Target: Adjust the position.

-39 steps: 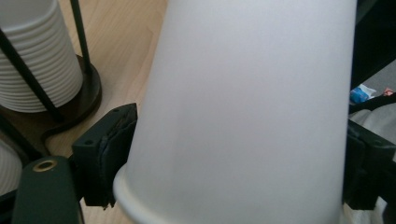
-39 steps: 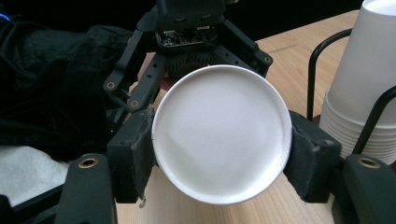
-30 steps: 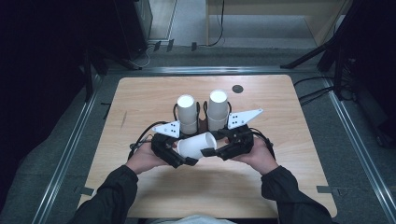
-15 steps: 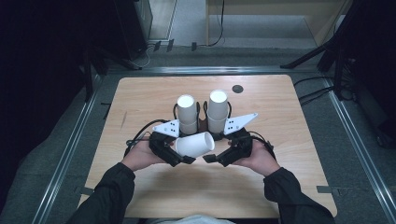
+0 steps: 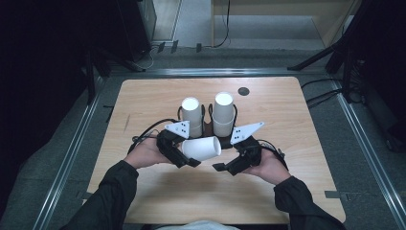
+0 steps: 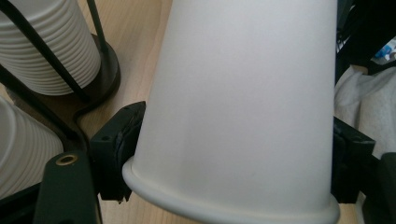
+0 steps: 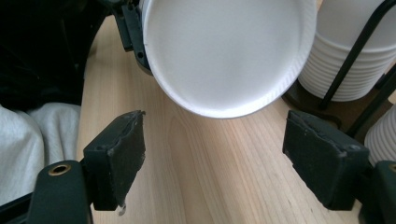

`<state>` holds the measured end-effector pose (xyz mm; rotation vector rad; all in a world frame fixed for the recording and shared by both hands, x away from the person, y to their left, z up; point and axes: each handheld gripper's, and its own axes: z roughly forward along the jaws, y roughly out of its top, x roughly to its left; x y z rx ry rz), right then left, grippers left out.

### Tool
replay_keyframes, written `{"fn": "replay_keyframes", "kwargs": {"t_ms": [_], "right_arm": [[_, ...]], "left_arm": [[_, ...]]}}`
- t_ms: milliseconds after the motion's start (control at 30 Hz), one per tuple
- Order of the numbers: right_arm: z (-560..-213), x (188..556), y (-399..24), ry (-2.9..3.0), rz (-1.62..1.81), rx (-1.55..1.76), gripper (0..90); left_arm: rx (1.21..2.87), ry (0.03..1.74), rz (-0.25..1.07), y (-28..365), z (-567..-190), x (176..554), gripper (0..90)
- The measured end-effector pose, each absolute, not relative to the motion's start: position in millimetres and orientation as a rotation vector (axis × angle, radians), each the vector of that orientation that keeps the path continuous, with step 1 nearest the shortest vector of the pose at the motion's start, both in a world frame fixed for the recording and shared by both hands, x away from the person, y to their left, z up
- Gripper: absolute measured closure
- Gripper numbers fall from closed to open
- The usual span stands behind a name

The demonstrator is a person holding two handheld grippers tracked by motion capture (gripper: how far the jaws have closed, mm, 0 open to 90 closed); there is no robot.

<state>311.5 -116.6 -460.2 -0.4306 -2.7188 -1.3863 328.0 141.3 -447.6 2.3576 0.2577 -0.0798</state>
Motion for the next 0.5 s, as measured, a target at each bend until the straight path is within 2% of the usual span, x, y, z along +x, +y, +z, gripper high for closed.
{"fn": "replay_keyframes", "kwargs": {"t_ms": [500], "right_arm": [[-467, 303, -127, -2.760, -1.347, -0.486, 21.1]], "left_arm": [[2.470, 0.165, -0.136, 117, -455, 336, 21.7]]}}
